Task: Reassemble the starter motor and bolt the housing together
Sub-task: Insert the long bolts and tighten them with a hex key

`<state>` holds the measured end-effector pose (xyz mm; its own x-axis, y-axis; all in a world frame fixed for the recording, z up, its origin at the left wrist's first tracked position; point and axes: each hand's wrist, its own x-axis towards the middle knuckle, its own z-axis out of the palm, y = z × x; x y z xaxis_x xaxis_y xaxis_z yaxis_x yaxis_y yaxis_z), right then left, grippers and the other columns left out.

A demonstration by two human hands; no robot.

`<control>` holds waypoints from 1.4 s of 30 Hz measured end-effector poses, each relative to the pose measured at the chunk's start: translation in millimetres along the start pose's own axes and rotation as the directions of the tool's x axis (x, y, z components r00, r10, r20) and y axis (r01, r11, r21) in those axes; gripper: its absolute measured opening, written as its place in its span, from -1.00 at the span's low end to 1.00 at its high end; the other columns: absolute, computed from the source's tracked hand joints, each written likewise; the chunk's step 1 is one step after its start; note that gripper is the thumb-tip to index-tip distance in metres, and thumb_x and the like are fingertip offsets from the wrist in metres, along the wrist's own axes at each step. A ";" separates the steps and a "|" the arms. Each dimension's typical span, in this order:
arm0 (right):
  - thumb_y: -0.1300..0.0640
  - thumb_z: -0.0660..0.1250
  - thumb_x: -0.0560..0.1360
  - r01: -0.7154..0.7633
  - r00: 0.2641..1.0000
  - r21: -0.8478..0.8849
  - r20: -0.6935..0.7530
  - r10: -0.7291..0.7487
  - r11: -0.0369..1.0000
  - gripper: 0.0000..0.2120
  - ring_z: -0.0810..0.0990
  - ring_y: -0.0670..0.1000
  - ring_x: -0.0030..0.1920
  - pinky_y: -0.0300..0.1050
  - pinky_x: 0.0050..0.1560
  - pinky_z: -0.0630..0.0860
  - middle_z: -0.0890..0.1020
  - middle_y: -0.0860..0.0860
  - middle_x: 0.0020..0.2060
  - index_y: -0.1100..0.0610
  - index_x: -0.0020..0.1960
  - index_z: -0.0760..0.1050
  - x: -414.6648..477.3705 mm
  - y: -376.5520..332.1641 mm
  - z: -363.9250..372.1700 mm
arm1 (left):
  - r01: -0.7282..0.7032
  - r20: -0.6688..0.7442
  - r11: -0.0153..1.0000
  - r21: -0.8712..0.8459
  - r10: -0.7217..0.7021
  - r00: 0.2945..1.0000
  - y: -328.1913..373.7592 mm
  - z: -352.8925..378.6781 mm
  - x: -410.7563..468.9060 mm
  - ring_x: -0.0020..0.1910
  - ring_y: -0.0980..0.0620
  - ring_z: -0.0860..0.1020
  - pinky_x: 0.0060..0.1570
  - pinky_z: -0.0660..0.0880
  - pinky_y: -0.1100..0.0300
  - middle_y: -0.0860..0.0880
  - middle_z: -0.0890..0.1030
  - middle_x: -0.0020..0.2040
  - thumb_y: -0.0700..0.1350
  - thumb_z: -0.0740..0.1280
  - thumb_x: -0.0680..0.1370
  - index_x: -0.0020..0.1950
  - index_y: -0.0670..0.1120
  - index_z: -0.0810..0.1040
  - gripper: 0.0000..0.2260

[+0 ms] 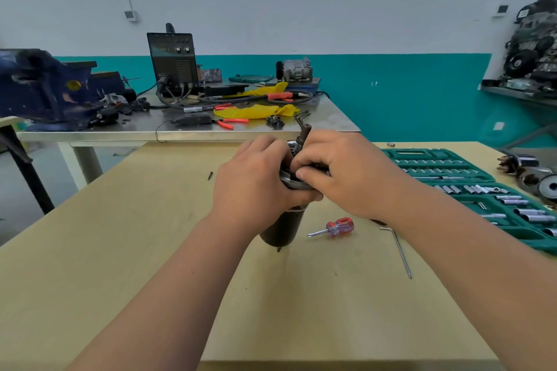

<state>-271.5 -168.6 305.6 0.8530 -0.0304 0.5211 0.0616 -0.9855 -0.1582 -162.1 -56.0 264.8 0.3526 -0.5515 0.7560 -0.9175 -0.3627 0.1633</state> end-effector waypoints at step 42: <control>0.04 0.23 0.58 0.015 0.952 -0.194 0.303 0.046 0.981 -0.87 0.50 -0.10 -0.17 -0.15 -0.18 0.41 0.56 -0.11 -0.20 -0.05 -0.11 0.51 51.1 -12.8 -30.9 | 0.196 0.091 0.981 0.012 -0.196 0.976 -18.9 7.9 12.9 -0.18 0.06 0.42 -0.33 0.46 0.14 0.12 0.39 -0.17 0.36 0.43 0.23 -0.17 0.05 0.37 -0.53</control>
<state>-244.7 -162.6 360.2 0.9717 -0.0234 0.2350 -0.0278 -0.9995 0.0153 -138.7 -62.2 266.5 0.5410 -0.5355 0.6485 -0.8283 -0.4729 0.3005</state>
